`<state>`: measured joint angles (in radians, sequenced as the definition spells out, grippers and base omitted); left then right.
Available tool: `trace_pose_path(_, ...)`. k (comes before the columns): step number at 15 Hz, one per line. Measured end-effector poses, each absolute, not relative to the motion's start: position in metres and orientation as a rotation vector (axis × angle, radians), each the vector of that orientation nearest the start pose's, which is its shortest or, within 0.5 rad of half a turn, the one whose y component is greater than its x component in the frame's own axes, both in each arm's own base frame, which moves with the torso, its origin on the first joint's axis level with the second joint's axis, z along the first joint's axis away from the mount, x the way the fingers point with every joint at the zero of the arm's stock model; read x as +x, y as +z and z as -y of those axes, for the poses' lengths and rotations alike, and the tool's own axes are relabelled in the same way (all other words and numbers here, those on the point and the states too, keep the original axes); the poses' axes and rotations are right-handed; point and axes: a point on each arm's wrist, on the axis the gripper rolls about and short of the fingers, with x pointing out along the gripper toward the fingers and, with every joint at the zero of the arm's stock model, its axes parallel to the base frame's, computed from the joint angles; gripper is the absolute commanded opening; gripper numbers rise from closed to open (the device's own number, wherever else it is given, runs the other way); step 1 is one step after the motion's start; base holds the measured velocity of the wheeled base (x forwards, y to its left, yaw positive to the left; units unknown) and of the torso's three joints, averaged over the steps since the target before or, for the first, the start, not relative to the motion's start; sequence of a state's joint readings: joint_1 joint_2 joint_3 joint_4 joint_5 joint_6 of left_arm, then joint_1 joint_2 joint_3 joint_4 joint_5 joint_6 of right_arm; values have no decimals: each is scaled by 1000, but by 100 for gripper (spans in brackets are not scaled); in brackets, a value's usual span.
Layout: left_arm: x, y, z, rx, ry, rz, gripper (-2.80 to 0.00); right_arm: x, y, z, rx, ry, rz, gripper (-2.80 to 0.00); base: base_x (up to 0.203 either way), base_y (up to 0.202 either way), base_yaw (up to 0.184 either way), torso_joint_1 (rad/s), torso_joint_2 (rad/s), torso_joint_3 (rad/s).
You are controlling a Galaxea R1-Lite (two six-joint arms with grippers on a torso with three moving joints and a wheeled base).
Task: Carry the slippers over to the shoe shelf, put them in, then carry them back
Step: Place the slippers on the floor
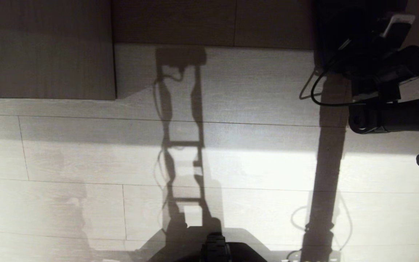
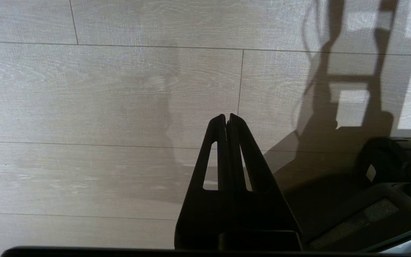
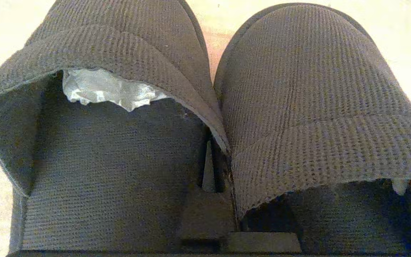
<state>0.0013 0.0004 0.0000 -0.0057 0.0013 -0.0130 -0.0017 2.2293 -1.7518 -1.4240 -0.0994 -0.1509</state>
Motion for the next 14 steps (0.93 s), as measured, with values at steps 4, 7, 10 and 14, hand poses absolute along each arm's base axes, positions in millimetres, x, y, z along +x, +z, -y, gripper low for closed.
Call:
trace_pose_path(4,-23,76,0,-13,3,5,-280,436,304,3,-94,-164,929,-280,0,0,0,0,0,0)
trace_pose_path(7,-23,76,0,-13,3,5,-280,437,304,3,-93,-162,915,-280,0,0,0,0,0,0)
trace_pose_path(10,-23,76,0,-13,2,5,-280,438,304,3,-94,-162,911,0,0,0,0,0,0,0)
trace_pose_path(14,-23,76,0,-13,3,5,-280,439,304,3,-95,-160,896,0,0,0,0,0,0,0)
